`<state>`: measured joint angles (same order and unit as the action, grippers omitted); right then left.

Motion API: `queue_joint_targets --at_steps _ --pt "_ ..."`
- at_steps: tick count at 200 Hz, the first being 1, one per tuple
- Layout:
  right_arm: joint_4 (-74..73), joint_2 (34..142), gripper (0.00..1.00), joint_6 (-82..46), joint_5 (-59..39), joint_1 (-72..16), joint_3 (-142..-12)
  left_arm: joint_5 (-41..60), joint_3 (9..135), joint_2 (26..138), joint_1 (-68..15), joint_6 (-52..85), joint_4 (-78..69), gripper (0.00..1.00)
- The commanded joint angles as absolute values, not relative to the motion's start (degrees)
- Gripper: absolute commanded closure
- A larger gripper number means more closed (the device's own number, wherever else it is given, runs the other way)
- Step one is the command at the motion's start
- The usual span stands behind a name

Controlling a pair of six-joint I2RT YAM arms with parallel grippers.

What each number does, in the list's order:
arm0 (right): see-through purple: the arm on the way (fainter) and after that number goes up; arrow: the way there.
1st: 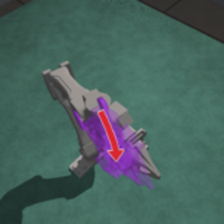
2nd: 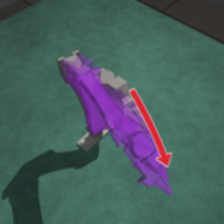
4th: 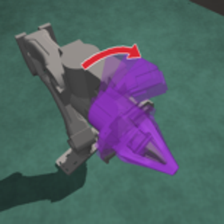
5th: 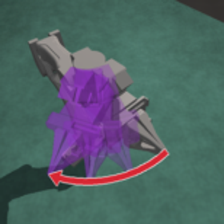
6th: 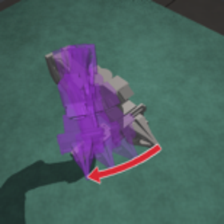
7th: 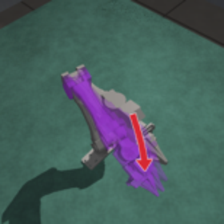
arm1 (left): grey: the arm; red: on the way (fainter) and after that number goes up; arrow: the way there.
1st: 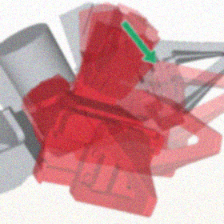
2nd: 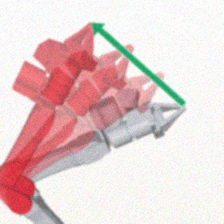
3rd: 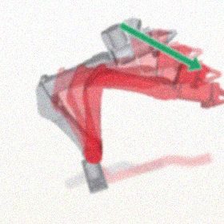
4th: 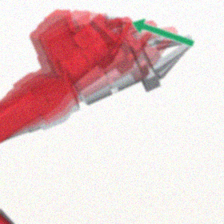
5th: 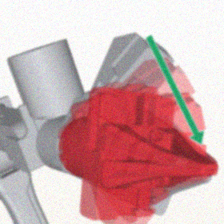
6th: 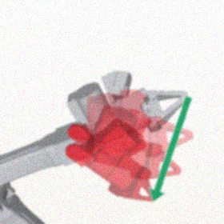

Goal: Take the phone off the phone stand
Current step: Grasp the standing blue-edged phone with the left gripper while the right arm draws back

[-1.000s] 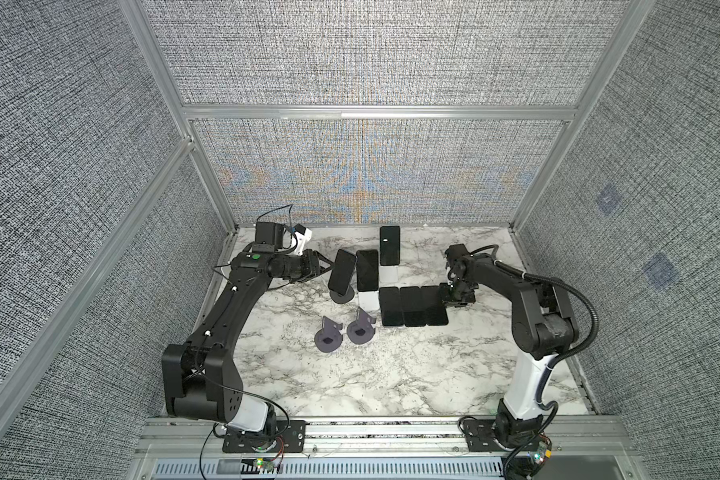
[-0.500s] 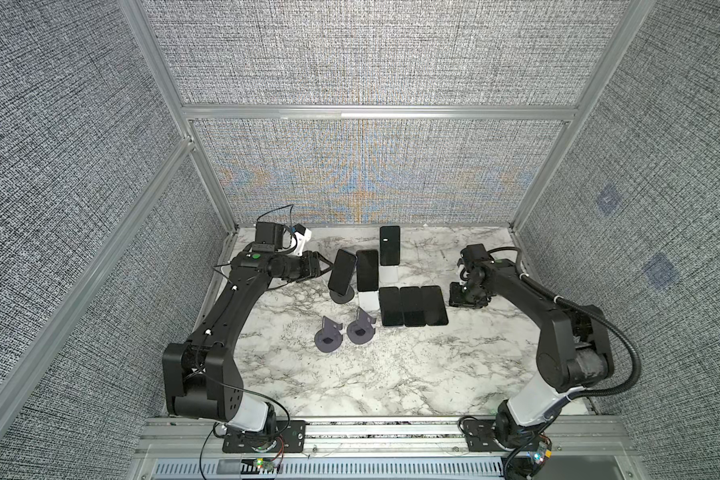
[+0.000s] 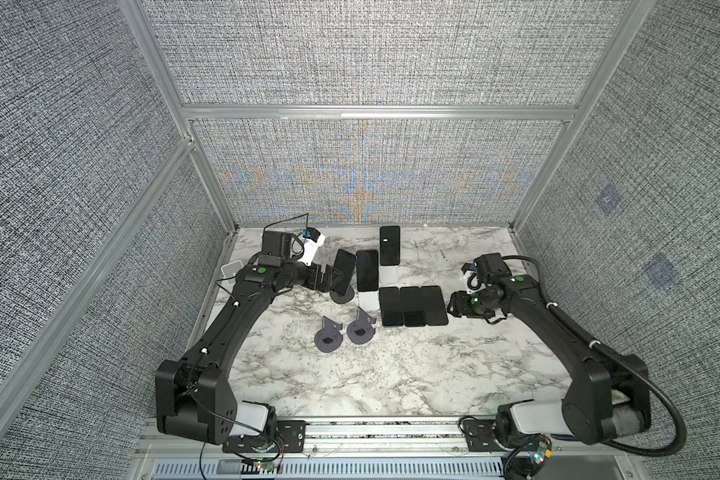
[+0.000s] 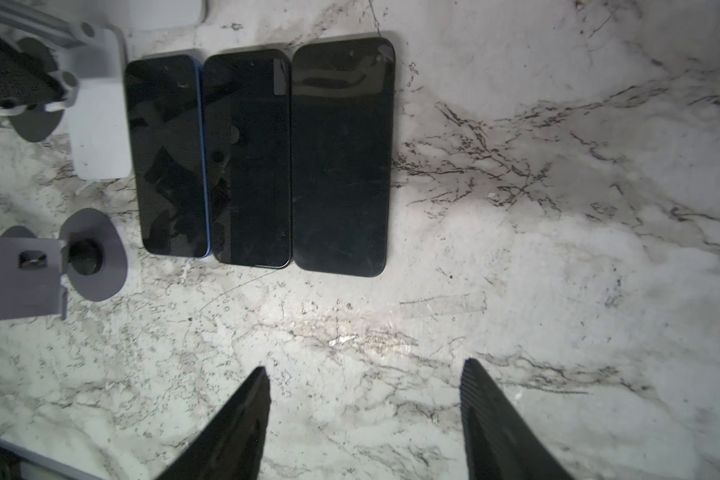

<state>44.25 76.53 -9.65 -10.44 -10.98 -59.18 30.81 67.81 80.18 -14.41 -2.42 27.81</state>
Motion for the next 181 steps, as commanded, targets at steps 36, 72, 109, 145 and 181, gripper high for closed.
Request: queue_joint_targets --at_steps 36,72,109,145,181 --pt "49.11 66.74 0.22 -9.54 -16.2 -11.56 -55.31 24.94 74.7 87.44 -16.65 -9.74 29.12 0.01" --pt "51.15 63.79 0.12 -8.83 -15.58 -11.48 -53.55 24.02 78.83 94.27 -17.75 -10.96 27.86 0.01" --pt "50.71 63.05 0.11 -9.15 -15.54 -11.43 -53.09 24.61 81.12 98.97 -18.1 -10.59 26.01 0.01" --pt "50.17 63.33 0.11 -9.15 -14.86 -11.38 -53.37 24.34 80.42 100.69 -18.28 -9.68 23.4 0.01" --pt "50.08 64.03 0.11 -8.94 -14.81 -11.5 -53.51 25.88 80.12 101.11 -18.26 -10.07 22.45 0.01"
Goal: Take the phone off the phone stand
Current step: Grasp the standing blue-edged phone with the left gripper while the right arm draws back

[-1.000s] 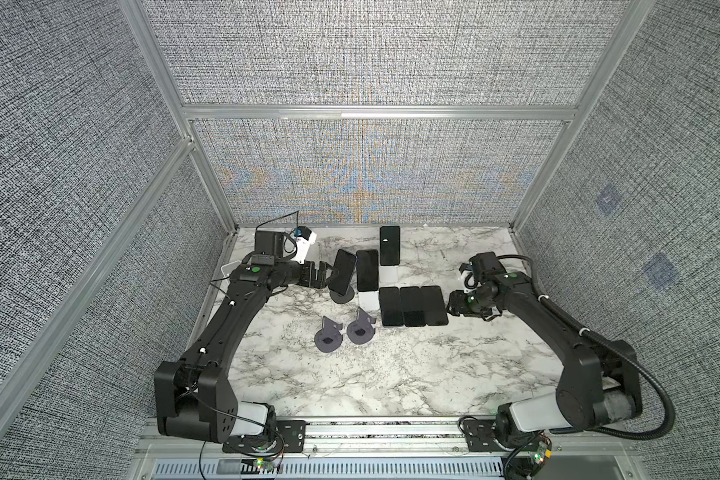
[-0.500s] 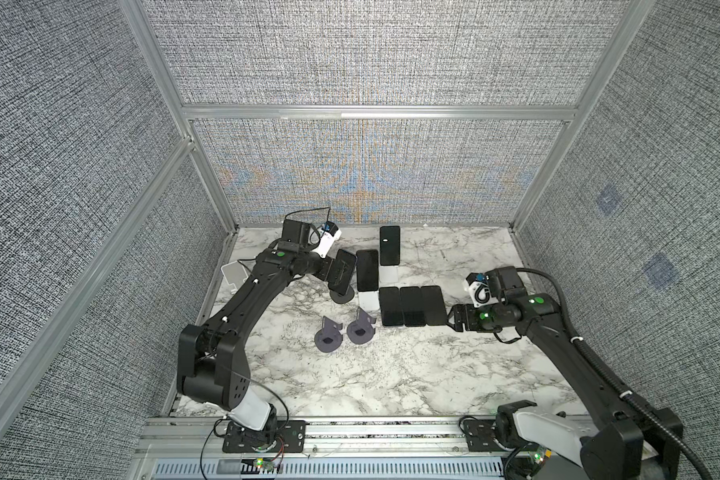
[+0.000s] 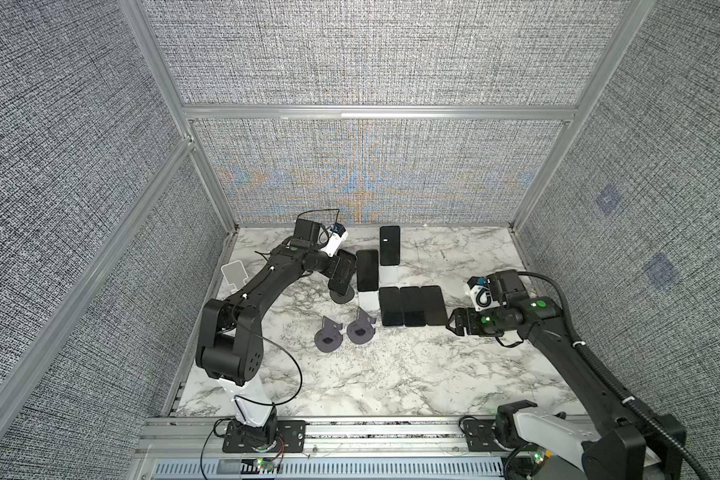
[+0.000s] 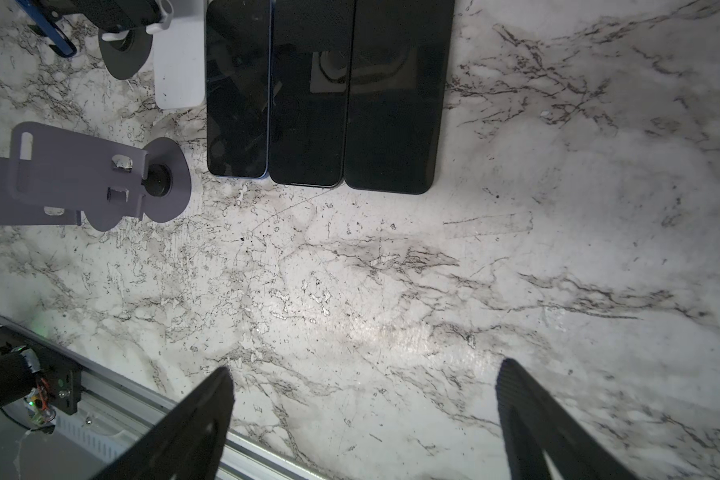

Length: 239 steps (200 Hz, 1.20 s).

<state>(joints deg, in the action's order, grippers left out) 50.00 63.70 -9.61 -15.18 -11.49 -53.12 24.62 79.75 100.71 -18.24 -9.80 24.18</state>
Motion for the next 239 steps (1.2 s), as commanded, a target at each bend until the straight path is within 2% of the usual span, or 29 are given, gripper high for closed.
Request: queue_joint_targets --at_steps 1,92,239 --pt "50.13 64.09 0.11 -8.95 -14.79 -11.51 -53.47 25.86 80.14 101.18 -18.23 -10.09 22.47 0.01" --pt "50.18 65.21 0.11 -8.7 -14.68 -11.43 -53.76 27.95 83.6 104.37 -18.27 -12.69 25.75 0.01" --pt "50.4 66.92 0.11 -8.35 -14.77 -11.48 -54.92 17.98 80.51 105.6 -20.48 -9.79 19.16 0.01"
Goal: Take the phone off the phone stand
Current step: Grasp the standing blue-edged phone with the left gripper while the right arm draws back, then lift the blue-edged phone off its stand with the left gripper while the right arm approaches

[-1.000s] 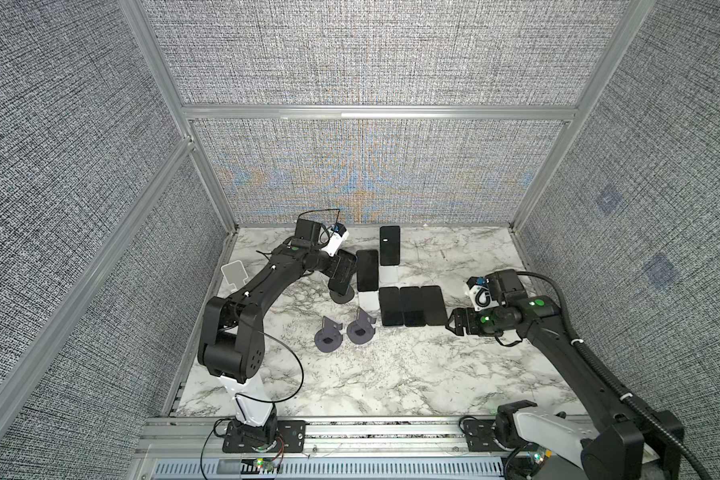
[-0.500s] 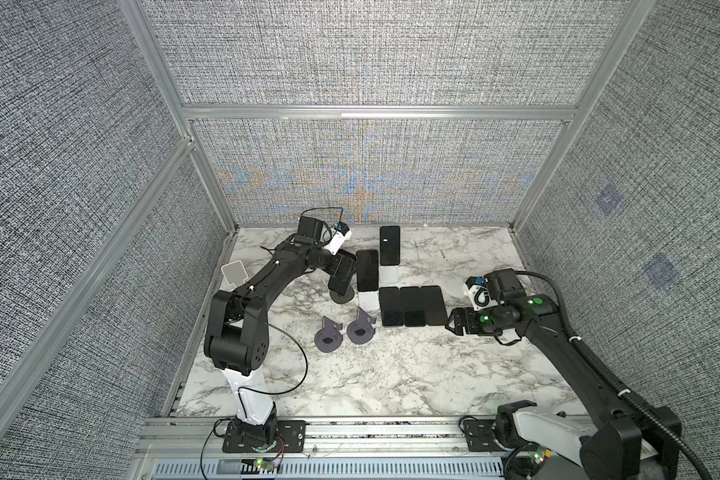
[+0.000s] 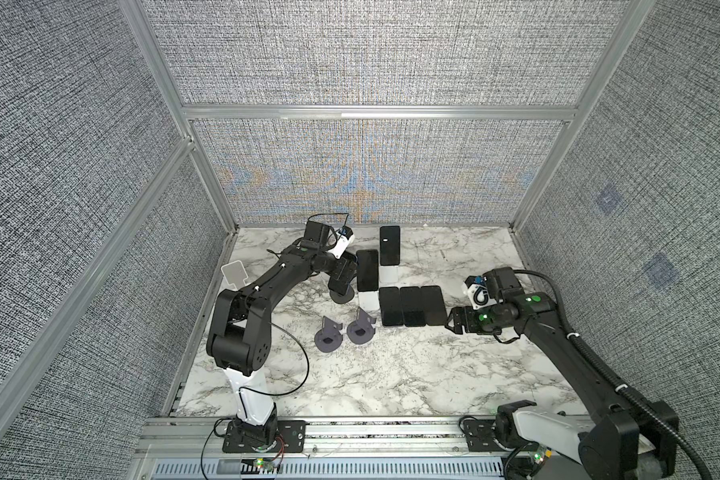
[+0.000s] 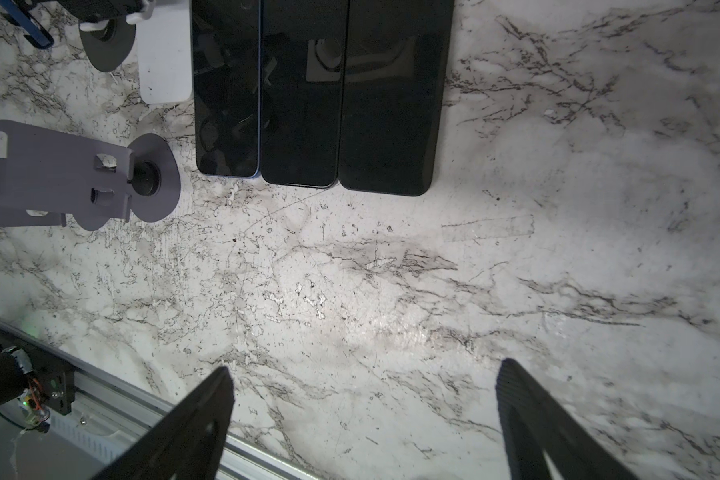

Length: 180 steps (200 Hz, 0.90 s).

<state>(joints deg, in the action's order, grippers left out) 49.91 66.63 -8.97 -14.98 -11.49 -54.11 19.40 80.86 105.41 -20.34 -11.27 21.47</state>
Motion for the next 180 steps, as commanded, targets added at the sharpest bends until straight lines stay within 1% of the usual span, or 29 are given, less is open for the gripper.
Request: queue_joint_targets --at_steps 1,22,46,74,91,116,137,157,180 --pt "50.43 66.94 0.11 -8.35 -14.77 -11.45 -55.01 17.96 80.51 105.62 -20.48 -9.77 19.16 0.01" --pt "50.71 66.84 0.11 -8.35 -14.68 -11.45 -55.28 17.55 80.42 105.91 -20.57 -9.49 19.0 0.01" --pt "50.78 66.62 0.11 -8.41 -14.5 -11.5 -55.28 17.59 80.76 106.16 -20.57 -9.69 19.66 0.11" --pt "51.15 66.81 0.11 -8.27 -14.51 -11.48 -55.39 17.27 81.05 106.04 -20.57 -9.68 20.45 0.17" --pt "51.46 66.81 0.11 -8.09 -14.33 -11.39 -55.62 17.53 81.04 105.76 -20.57 -9.57 20.57 0.23" --pt "51.86 66.56 0.11 -8.0 -14.29 -11.45 -55.98 17.94 81.64 105.91 -20.57 -9.52 21.56 0.26" --pt "52.14 66.12 0.11 -8.0 -14.14 -11.54 -55.9 17.95 82.06 105.93 -20.57 -9.43 22.06 0.31" --pt "51.7 65.54 0.11 -7.65 -15.03 -11.59 -55.56 17.95 82.09 105.3 -20.57 -9.01 22.21 0.31" --pt "51.3 64.65 0.11 -6.63 -18.46 -11.73 -55.75 18.71 83.17 104.67 -20.57 -8.52 24.24 0.33"
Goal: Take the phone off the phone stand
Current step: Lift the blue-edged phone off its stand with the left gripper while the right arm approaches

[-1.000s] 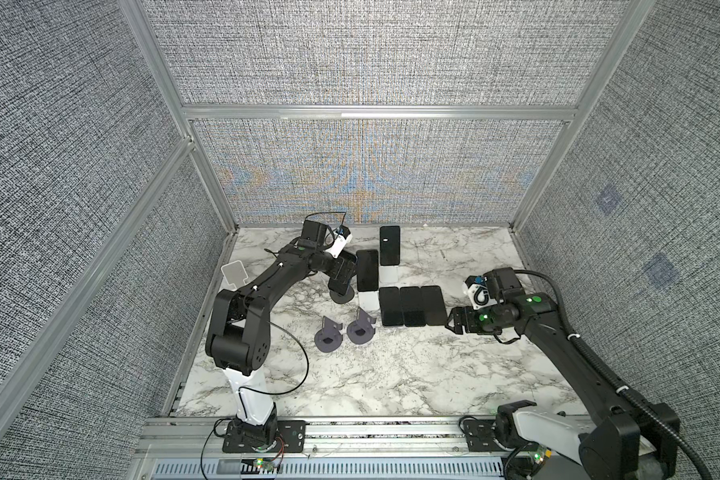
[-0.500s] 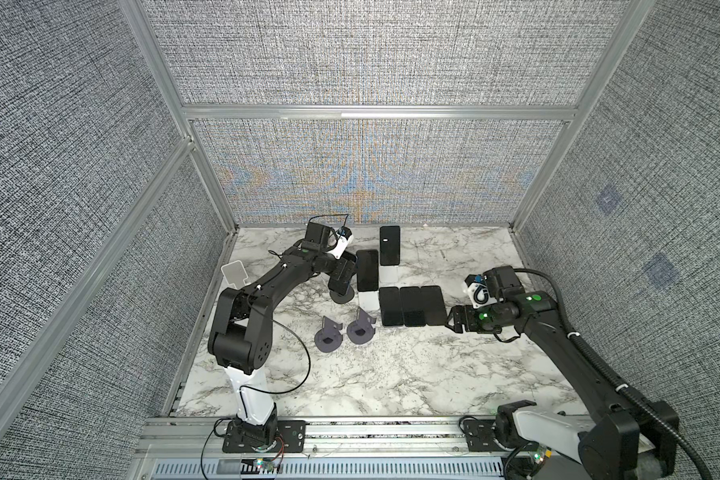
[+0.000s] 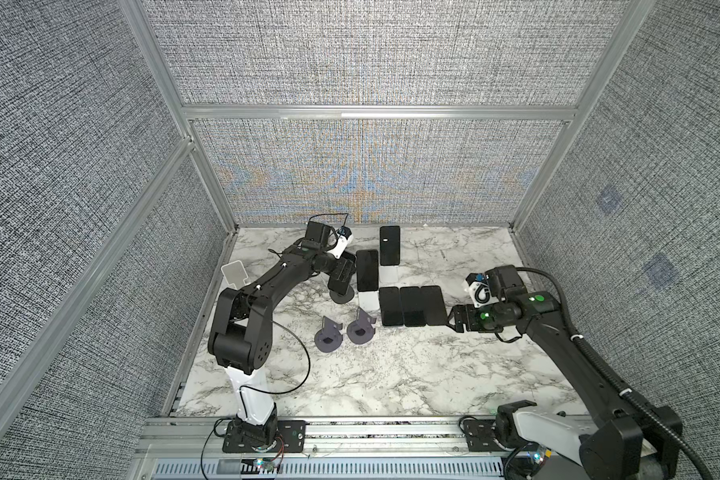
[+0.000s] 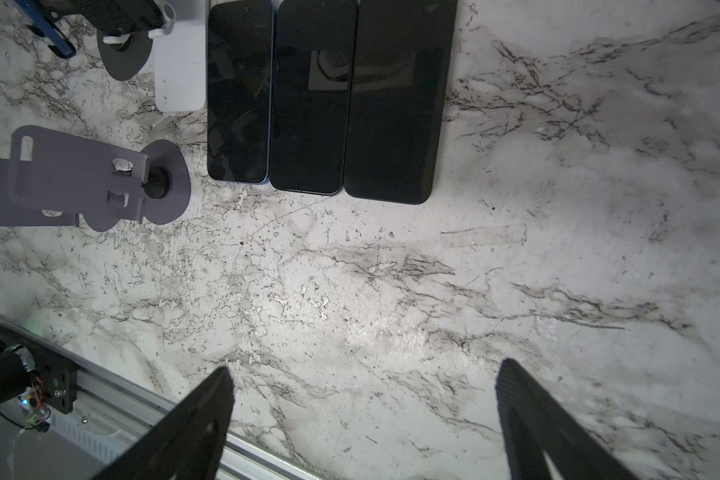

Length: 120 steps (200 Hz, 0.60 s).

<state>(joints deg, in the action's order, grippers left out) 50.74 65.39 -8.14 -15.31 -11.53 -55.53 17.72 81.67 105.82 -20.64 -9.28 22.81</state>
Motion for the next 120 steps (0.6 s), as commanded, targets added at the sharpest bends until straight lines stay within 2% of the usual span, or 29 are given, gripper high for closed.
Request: queue_joint_targets --at_steps 1,39,79,93,103,120 --pt "51.27 64.58 0.11 -6.57 -18.55 -11.76 -55.78 18.71 83.29 104.58 -20.57 -8.52 24.43 0.33" --pt "48.62 63.17 0.12 -4.63 -24.71 -12.68 -55.81 18.63 87.28 103.57 -20.57 -6.93 30.95 0.37" --pt "46.41 64.05 0.17 -2.95 -26.7 -18.3 -59.2 18.56 89.67 101.17 -20.57 -4.6 36.26 0.43" --pt "44.86 65.46 0.19 -2.54 -28.83 -19.82 -60.39 19.17 90.67 100.07 -20.57 -2.23 38.84 0.48" --pt "43.2 66.7 0.2 -2.31 -30.64 -20.84 -60.95 20.33 91.5 99.46 -20.57 -0.19 40.96 0.56" --pt "37.61 68.6 0.22 -2.38 -34.17 -23.1 -60.97 22.74 92.14 98.75 -20.59 3.78 44.1 0.58"
